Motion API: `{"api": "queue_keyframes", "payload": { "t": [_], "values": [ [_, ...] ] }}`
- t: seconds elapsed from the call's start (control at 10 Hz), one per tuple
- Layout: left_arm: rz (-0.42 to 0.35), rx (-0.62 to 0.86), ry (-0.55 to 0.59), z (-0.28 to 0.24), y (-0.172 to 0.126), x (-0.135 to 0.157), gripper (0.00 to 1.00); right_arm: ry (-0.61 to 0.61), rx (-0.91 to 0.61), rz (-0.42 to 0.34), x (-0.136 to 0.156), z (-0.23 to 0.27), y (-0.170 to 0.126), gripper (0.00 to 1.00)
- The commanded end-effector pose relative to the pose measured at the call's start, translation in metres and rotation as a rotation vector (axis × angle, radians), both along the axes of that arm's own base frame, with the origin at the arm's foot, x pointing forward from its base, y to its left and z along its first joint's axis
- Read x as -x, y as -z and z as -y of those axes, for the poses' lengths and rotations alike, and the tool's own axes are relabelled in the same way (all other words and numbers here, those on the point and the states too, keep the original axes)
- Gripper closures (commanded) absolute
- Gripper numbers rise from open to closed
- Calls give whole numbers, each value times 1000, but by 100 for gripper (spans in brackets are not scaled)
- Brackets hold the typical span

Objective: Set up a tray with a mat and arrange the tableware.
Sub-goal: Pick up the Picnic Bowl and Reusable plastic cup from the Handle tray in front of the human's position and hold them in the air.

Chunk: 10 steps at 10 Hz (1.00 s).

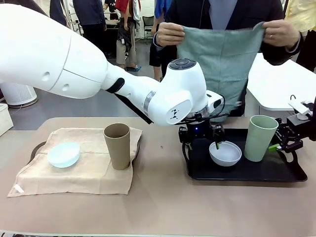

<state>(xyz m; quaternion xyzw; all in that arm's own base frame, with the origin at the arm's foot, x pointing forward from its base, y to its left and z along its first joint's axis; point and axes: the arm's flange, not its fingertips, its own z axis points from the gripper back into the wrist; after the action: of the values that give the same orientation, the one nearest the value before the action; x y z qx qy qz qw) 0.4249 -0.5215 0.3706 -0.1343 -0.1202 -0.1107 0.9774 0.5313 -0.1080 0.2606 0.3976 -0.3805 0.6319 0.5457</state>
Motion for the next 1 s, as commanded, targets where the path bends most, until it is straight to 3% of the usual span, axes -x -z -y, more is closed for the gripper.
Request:
{"api": "queue_keyframes", "payload": {
  "t": [0.0, 0.9],
  "values": [
    [32, 7, 5, 9, 1, -10, 0, 5, -7, -7, 2, -8, 6, 0],
    [12, 1, -44, 13, 17, -33, 0, -41, -127, -9, 16, -27, 0, 0]
  ]
}}
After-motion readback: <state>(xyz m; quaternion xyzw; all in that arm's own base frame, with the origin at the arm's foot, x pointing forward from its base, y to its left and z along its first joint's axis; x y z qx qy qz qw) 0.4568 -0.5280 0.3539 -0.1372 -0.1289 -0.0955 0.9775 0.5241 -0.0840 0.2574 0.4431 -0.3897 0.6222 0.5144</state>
